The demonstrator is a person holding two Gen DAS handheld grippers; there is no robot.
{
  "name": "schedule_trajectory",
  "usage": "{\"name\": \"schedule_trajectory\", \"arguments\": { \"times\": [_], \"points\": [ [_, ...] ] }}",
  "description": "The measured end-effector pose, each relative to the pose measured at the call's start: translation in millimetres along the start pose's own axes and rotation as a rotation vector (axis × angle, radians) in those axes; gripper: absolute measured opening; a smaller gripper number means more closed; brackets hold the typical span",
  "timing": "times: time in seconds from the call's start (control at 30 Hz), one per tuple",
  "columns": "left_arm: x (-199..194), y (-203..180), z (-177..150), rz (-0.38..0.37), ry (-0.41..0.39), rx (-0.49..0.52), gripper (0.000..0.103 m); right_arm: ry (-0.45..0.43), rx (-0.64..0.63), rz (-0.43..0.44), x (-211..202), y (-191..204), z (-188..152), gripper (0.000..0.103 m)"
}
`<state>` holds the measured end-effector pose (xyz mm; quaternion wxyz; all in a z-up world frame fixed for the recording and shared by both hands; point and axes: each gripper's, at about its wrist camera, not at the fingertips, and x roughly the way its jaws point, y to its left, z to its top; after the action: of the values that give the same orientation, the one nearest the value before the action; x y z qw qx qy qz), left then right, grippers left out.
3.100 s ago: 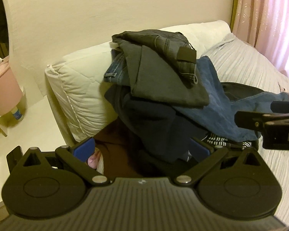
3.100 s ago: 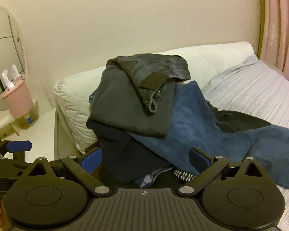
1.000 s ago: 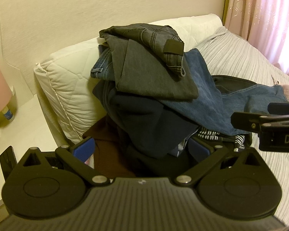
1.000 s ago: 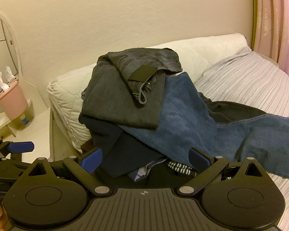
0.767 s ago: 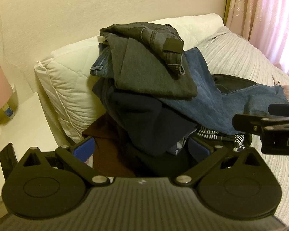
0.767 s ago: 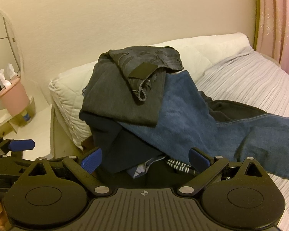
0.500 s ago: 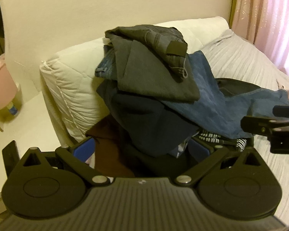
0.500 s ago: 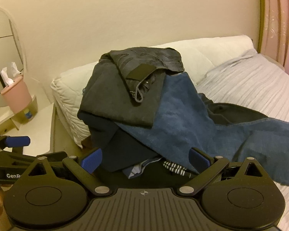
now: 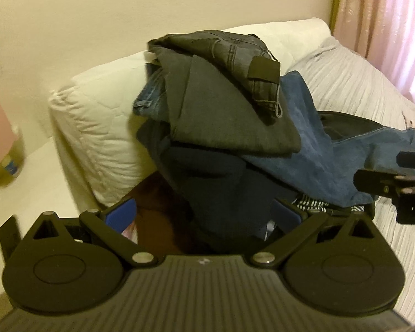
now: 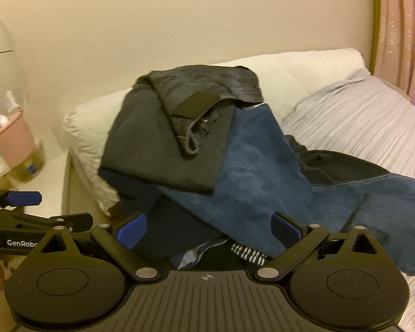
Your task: Fold clothes
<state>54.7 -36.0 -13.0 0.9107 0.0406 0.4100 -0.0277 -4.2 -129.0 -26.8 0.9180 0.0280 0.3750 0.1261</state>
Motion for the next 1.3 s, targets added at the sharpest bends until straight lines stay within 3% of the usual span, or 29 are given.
{"name": "schedule_trajectory", "arguments": {
  "times": [0.3, 0.47, 0.6, 0.73, 0.9, 0.97, 1.1, 1.27, 1.3],
  "points": [
    [53, 20, 43, -0.099, 0.015, 0.075, 0.102, 0.001, -0.006, -0.059, 44, 11, 43, 0.099],
    [65, 27, 61, -0.121, -0.022, 0.141, 0.102, -0.017, -0.084, -0.048, 66, 20, 67, 0.099],
    [71, 39, 79, -0.101, -0.076, 0.194, 0.102, -0.039, -0.25, -0.034, 85, 34, 86, 0.099],
    [81, 57, 96, -0.072, -0.097, 0.21, 0.102, -0.03, -0.513, -0.059, 115, 57, 98, 0.098],
    [92, 81, 112, -0.082, -0.1, 0.194, 0.101, 0.005, -0.689, -0.066, 163, 73, 112, 0.097],
    [96, 90, 117, -0.106, -0.103, 0.186, 0.101, 0.039, -0.711, -0.062, 183, 73, 116, 0.069],
    [105, 102, 125, -0.157, -0.12, 0.179, 0.101, 0.054, -0.729, -0.072, 201, 68, 122, 0.066],
    [111, 106, 131, -0.18, -0.138, 0.212, 0.101, -0.003, -0.775, -0.108, 185, 64, 123, 0.023],
    [110, 107, 132, -0.184, -0.161, 0.207, 0.1, -0.026, -0.763, -0.127, 176, 62, 126, 0.02]
  ]
}}
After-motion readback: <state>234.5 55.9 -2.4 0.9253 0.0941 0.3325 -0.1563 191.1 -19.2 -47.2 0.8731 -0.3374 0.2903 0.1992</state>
